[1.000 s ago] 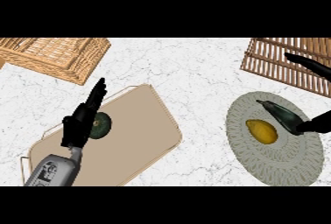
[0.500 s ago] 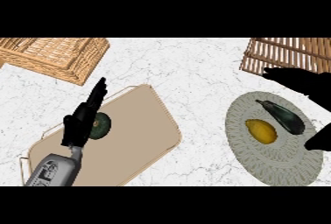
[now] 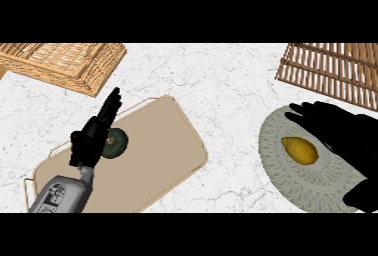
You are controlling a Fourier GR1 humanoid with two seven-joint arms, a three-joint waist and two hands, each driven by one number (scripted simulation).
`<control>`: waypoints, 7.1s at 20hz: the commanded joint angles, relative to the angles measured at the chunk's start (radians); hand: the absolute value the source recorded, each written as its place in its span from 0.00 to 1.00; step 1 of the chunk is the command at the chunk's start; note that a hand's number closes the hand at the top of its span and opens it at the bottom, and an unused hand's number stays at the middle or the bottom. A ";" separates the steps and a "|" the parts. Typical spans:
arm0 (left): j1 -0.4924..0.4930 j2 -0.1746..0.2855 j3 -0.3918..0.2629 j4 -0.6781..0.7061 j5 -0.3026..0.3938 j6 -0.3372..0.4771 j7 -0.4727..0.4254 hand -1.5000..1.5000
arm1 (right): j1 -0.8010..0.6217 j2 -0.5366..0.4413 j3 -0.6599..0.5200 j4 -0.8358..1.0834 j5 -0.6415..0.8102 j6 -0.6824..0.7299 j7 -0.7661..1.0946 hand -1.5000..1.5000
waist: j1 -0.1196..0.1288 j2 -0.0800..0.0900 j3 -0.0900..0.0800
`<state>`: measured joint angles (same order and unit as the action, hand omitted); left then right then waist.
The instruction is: Pick the lemon from the placemat and place it in the tiered shelf
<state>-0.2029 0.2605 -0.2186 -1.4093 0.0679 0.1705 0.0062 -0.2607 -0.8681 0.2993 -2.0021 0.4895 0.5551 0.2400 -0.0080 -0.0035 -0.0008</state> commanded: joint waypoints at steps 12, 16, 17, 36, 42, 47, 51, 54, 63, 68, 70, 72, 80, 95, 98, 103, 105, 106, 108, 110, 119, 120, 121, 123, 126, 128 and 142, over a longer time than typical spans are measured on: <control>0.022 -0.059 0.051 -0.024 -0.068 -0.060 0.020 0.50 | 0.127 0.222 -0.003 -0.057 0.290 0.010 -0.021 0.00 | 0.009 0.004 0.001; 0.065 -0.056 0.083 -0.056 -0.072 -0.088 -0.011 0.50 | 0.170 0.252 -0.011 -0.085 0.339 0.054 -0.040 0.00 | 0.009 0.003 0.001; 0.041 -0.094 0.058 0.044 -0.113 -0.066 -0.065 0.50 | 0.205 0.261 -0.011 -0.110 0.353 0.027 -0.044 0.00 | 0.005 0.003 0.001; 0.061 -0.133 0.106 -0.100 -0.158 -0.120 0.046 0.50 | 0.149 0.402 -0.024 0.095 0.609 0.026 -0.151 0.00 | 0.010 0.003 0.001; -0.038 -0.154 0.146 0.003 -0.181 -0.111 0.048 0.50 | 0.247 0.380 -0.064 0.089 0.663 -0.055 -0.241 0.00 | 0.004 0.003 0.001; 0.041 -0.137 0.168 -0.009 -0.161 -0.163 -0.006 0.50 | 0.152 0.412 -0.104 0.253 0.705 -0.102 -0.301 0.00 | 0.009 0.004 0.001; 0.007 -0.179 0.121 -0.107 -0.216 -0.116 0.098 0.50 | 0.127 0.442 -0.101 0.214 0.722 -0.009 -0.266 0.00 | 0.009 0.003 0.001; 0.106 -0.165 0.126 -0.141 -0.198 -0.154 0.050 0.50 | 0.119 0.439 -0.139 0.303 0.739 -0.087 -0.323 0.00 | 0.012 0.003 0.001; 0.057 -0.123 0.219 -0.036 -0.168 -0.214 -0.014 0.50 | 0.151 0.482 -0.104 0.357 0.828 -0.124 -0.359 0.00 | 0.009 0.003 0.001; 0.055 -0.170 0.179 -0.055 -0.203 -0.190 0.015 0.50 | 0.176 0.459 -0.140 0.323 0.834 -0.072 -0.386 1.00 | 0.006 0.003 0.001; 0.047 -0.173 0.180 -0.012 -0.206 -0.188 -0.006 0.50 | 0.112 0.459 -0.075 0.462 0.909 -0.140 -0.400 1.00 | 0.011 0.004 0.001; 0.041 -0.196 0.179 -0.029 -0.201 -0.175 0.005 0.50 | 0.178 0.421 -0.111 0.433 0.907 -0.228 -0.462 1.00 | 0.007 0.003 0.001; 0.089 -0.202 0.166 -0.073 -0.225 -0.179 0.012 0.50 | 0.157 0.448 -0.147 0.386 0.904 -0.217 -0.533 1.00 | 0.007 0.003 0.001; 0.044 -0.181 0.179 -0.048 -0.210 -0.208 0.020 0.50 | -0.084 0.866 -0.309 0.365 0.403 -0.556 0.421 1.00 | 0.051 0.004 0.004; 0.024 -0.202 0.159 -0.047 -0.230 -0.188 0.024 0.50 | -0.181 0.867 -0.174 0.323 0.458 -0.671 0.620 1.00 | 0.043 0.001 0.000; 0.024 -0.173 0.200 -0.027 -0.217 -0.194 0.010 0.50 | -0.345 0.868 -0.098 0.238 0.602 -0.673 0.874 1.00 | 0.017 0.000 -0.001; -0.004 -0.213 0.176 -0.034 -0.238 -0.158 0.046 0.50 | -0.407 0.868 -0.053 0.256 0.699 -0.678 0.995 1.00 | 0.016 -0.001 -0.001; 0.020 -0.187 0.198 -0.012 -0.224 -0.180 0.013 0.50 | -0.451 0.868 -0.125 0.262 0.728 -0.579 0.972 1.00 | 0.010 0.000 -0.001; 0.050 -0.173 0.205 -0.081 -0.203 -0.195 0.035 0.50 | -0.448 0.866 -0.135 0.169 0.766 -0.505 0.993 1.00 | 0.006 -0.003 0.000; 0.014 -0.178 0.204 -0.059 -0.216 -0.186 0.046 0.50 | -0.509 0.847 -0.190 0.255 0.792 -0.525 0.951 1.00 | 0.010 0.002 0.000; -0.026 -0.161 0.244 0.015 -0.200 -0.199 0.012 0.50 | -0.654 0.767 -0.299 0.236 0.903 -0.381 0.940 1.00 | 0.003 0.001 0.000; 0.054 -0.214 0.170 -0.039 -0.237 -0.174 -0.005 0.50 | -0.701 0.729 -0.361 0.290 0.870 -0.381 0.899 1.00 | 0.011 0.001 0.000; 0.033 -0.197 0.191 -0.037 -0.224 -0.184 0.010 0.50 | -0.759 0.731 -0.398 0.346 0.871 -0.403 0.911 1.00 | 0.015 0.002 0.000; 0.018 -0.188 0.205 -0.026 -0.218 -0.189 0.012 0.50 | -0.690 0.682 -0.432 0.305 0.837 -0.453 0.821 1.00 | 0.009 0.003 0.001; -0.028 -0.181 0.207 -0.077 -0.214 -0.195 0.096 0.50 | -0.738 0.677 -0.436 0.392 0.881 -0.451 0.842 1.00 | 0.011 0.003 0.001; 0.008 -0.219 0.180 -0.009 -0.249 -0.159 0.027 0.50 | -0.797 0.626 -0.468 0.393 0.867 -0.398 0.827 1.00 | 0.009 0.003 0.000; 0.059 -0.206 0.167 -0.124 -0.237 -0.189 0.067 0.50 | -0.810 0.396 -0.559 0.658 0.830 -0.530 0.583 1.00 | 0.019 0.003 0.001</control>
<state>-0.1877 0.0568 -0.0313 -1.4563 -0.1671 -0.0133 0.0462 -1.0727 -0.4012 -0.2376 -1.4057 1.3355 0.0440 0.8945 0.0070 0.0010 -0.0002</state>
